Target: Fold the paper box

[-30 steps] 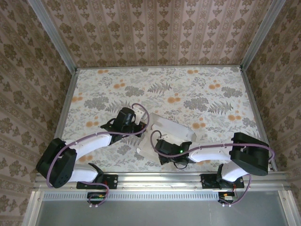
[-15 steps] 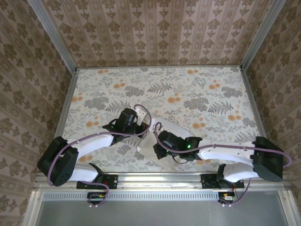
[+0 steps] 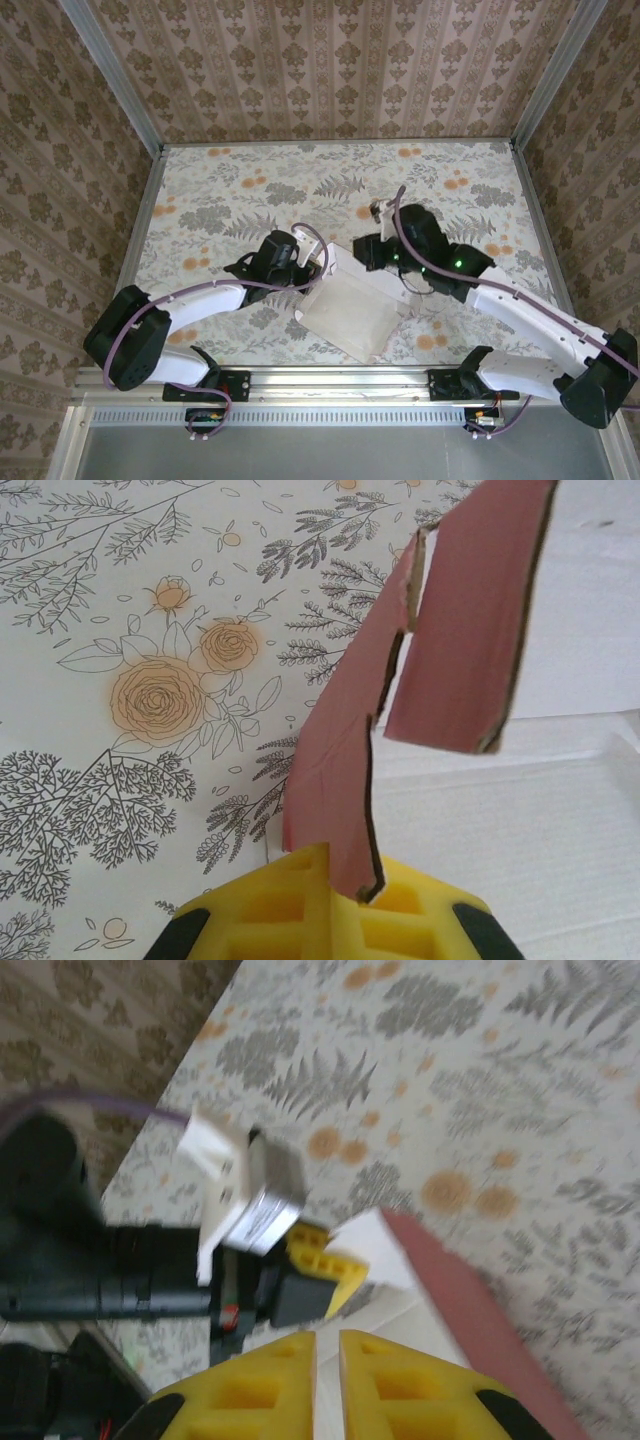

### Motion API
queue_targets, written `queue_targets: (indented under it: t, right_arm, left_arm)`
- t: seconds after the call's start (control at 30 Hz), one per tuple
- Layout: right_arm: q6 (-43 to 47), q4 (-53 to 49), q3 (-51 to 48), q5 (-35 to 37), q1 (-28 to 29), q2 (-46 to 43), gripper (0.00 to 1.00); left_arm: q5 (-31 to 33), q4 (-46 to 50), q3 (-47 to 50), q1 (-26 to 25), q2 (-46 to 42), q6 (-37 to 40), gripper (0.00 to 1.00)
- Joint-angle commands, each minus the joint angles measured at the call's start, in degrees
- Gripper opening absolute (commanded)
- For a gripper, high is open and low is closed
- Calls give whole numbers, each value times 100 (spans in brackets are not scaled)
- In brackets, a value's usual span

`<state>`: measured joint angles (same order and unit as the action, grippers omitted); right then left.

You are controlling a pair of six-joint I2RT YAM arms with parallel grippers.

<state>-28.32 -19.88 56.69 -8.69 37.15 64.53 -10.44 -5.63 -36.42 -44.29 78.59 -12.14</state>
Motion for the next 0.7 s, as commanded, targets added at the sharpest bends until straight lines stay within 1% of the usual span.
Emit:
queue_targets:
  t: [0.0, 0.1, 0.3, 0.47, 0.67]
  right_arm:
    - [216, 78, 247, -837, -586, 494, 20]
    - [266, 359, 413, -1230, -871, 1016, 24]
    - [344, 730, 580, -1550, -937, 1971, 27]
    - [245, 1148, 425, -1800, -935, 2336, 29]
    - [109, 1584, 192, -2048, -920, 2493, 34]
  left_arm:
    - [62, 452, -18, -78, 191, 124, 2]
    - [99, 457, -40, -117, 218, 129, 2]
    - [163, 498, -115, -185, 270, 158, 2]
    - [221, 572, -204, -228, 339, 195, 2]
    - [243, 598, -251, -261, 390, 195, 2]
